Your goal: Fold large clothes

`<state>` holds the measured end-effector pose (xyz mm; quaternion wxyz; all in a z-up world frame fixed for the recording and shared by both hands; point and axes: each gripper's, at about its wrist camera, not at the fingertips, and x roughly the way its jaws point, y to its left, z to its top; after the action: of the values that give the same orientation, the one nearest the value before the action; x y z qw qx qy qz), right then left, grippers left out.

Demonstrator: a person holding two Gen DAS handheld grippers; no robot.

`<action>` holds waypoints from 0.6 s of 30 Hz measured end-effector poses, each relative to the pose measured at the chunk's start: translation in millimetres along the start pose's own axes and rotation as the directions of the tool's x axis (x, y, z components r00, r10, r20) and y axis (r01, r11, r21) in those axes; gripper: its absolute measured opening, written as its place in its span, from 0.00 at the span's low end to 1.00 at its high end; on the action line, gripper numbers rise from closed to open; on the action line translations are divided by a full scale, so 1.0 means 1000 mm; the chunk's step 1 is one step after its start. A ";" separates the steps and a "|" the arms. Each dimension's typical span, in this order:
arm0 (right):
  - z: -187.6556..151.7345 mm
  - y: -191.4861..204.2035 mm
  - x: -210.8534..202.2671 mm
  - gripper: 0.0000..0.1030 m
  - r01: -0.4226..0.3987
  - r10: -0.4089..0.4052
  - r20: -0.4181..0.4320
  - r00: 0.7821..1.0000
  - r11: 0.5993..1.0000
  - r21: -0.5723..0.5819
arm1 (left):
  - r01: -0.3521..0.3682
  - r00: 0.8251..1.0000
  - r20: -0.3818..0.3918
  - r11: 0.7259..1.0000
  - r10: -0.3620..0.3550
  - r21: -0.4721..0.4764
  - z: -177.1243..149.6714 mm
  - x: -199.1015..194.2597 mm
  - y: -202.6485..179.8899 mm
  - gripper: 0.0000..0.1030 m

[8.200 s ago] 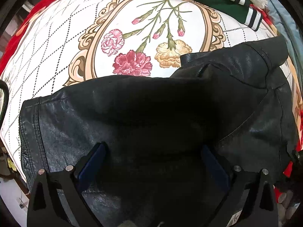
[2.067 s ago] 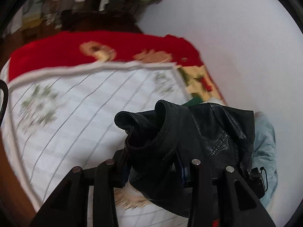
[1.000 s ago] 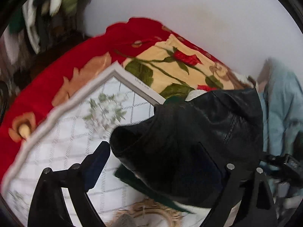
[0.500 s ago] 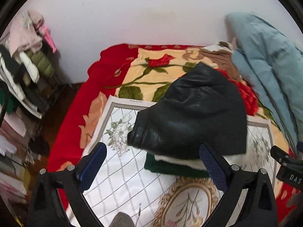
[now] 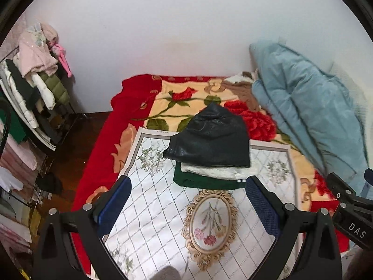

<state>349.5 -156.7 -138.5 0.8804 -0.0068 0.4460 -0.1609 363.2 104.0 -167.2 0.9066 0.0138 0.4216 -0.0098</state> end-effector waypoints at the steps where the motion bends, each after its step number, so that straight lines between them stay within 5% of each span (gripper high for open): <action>1: -0.002 -0.004 -0.021 1.00 -0.007 0.007 0.014 1.000 1.000 -0.002 | 0.003 1.000 0.013 1.000 -0.003 -0.005 -0.002 -0.018 0.000 0.97; 9: -0.017 -0.030 -0.143 1.00 -0.042 0.045 0.115 0.992 0.999 -0.026 | -0.011 0.994 0.108 1.000 0.012 -0.005 -0.017 -0.124 -0.008 0.97; 18: -0.035 -0.056 -0.227 1.00 -0.073 0.078 0.169 0.983 0.997 -0.036 | -0.010 0.989 0.146 0.999 0.015 -0.034 -0.030 -0.180 -0.014 0.97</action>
<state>181.1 -139.6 26.9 0.9205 -0.0165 0.3716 -0.1198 224.4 91.7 -49.1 0.9353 0.0004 0.3539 0.0020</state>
